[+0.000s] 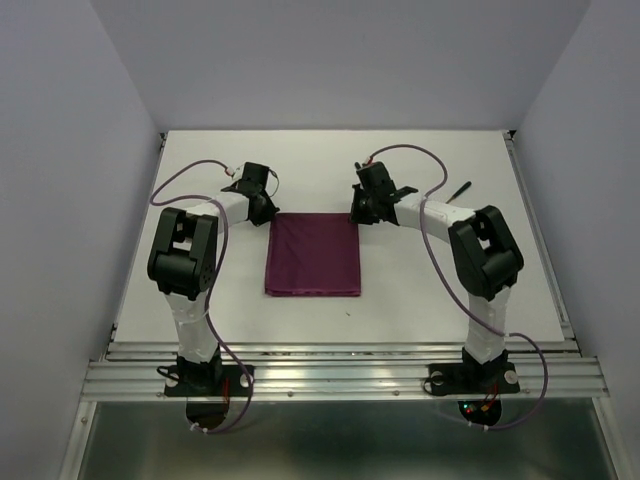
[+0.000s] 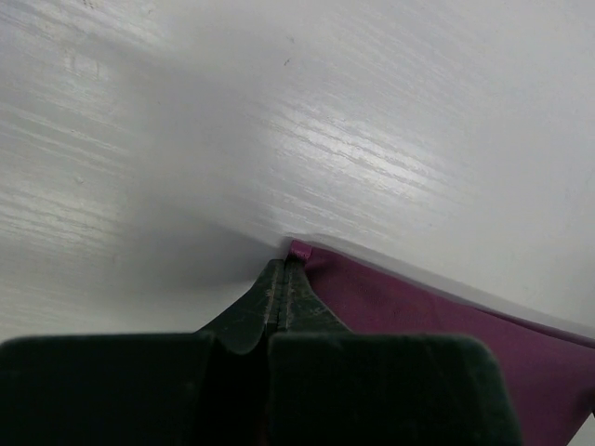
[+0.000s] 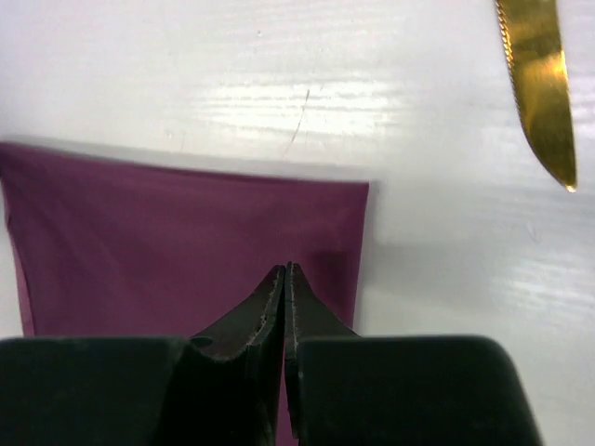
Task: Fold the napkin into a case and place the utensils inside
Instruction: Move the square-folded napkin to the center of the board.
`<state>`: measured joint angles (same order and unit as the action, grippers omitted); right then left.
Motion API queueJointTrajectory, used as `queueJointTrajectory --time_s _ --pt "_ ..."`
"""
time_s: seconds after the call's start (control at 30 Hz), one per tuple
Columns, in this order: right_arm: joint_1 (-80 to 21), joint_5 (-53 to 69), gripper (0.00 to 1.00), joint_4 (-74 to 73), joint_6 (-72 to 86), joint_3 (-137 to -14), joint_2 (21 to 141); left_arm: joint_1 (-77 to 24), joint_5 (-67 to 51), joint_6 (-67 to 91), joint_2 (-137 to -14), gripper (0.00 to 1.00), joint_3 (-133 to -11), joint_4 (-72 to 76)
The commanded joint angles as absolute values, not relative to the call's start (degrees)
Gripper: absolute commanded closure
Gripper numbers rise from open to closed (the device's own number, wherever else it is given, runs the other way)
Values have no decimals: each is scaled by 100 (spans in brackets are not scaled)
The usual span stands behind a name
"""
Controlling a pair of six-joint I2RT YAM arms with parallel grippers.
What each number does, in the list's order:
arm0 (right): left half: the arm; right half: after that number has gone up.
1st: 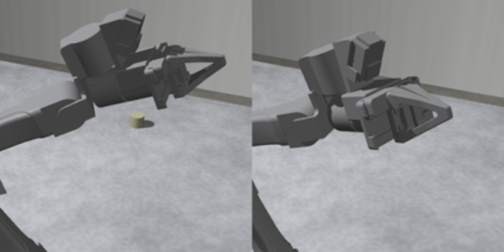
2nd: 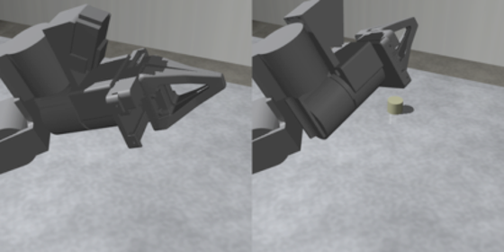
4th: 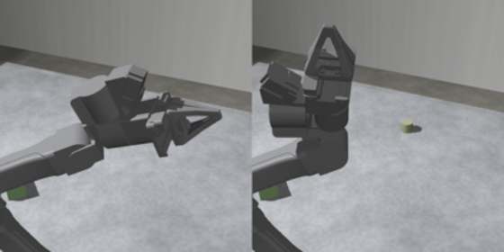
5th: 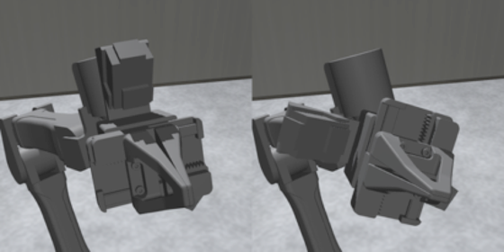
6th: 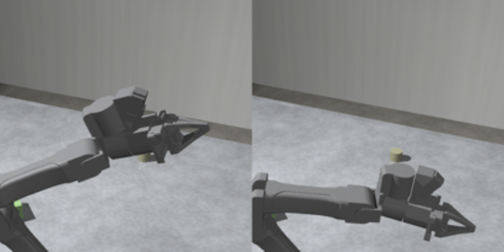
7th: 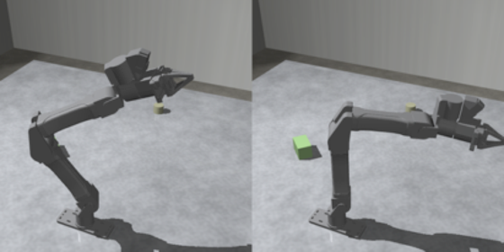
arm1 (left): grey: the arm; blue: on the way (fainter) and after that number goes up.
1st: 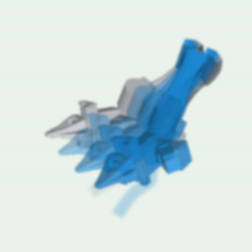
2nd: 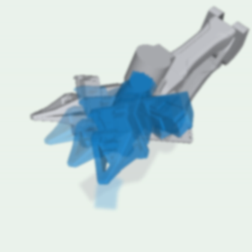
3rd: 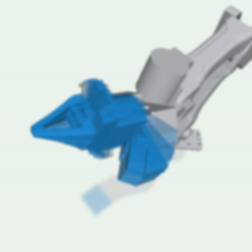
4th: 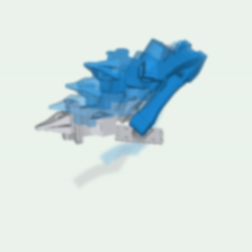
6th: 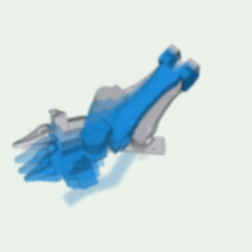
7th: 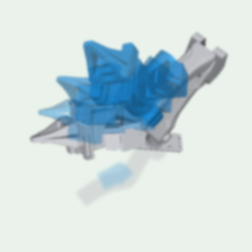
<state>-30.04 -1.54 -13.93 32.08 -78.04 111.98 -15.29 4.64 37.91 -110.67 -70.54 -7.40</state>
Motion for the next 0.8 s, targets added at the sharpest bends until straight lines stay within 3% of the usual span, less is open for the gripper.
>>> queueJointTrajectory --time_s 0.0,0.23,0.47,0.77 --pt "-2910 -482 94 -1222 3155 -8323 11627 -1547 387 3691 -11057 100 -7040 -844" --pt "-2856 -774 95 -1143 3085 -8473 12138 -1547 317 3665 -10864 100 -6865 -861" --pt "-2856 -466 92 -334 2839 -7577 11092 -1591 88 3867 -10205 100 -6303 -958" --pt "-2856 -369 94 -746 2742 -8120 11953 -1635 281 3858 -9756 100 -5977 -1037"
